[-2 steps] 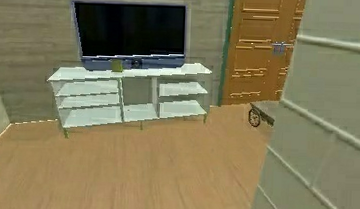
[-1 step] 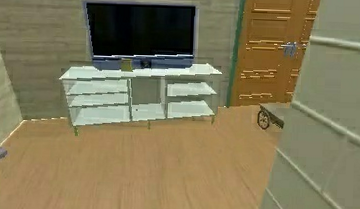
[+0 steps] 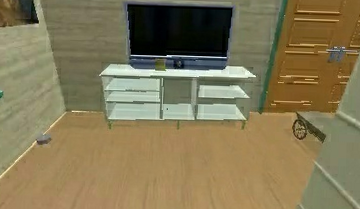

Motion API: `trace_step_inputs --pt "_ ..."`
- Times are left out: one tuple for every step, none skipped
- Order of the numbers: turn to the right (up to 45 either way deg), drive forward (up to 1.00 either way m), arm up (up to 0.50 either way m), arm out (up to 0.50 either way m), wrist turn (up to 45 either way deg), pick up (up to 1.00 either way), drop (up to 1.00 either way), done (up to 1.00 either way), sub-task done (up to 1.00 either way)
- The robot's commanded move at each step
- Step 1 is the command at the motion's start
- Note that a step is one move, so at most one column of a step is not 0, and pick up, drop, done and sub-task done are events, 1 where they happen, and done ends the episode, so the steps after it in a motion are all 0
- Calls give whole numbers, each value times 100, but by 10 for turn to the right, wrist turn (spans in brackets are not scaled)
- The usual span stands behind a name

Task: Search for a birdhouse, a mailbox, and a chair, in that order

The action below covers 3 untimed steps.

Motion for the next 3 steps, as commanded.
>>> trace_step_inputs --pt "0 90 0 0 0 0 0 0 0" --pt "360 0 0 0 0 0 0 0 0" --pt "0 5 0 0 0 0 0 0 0"
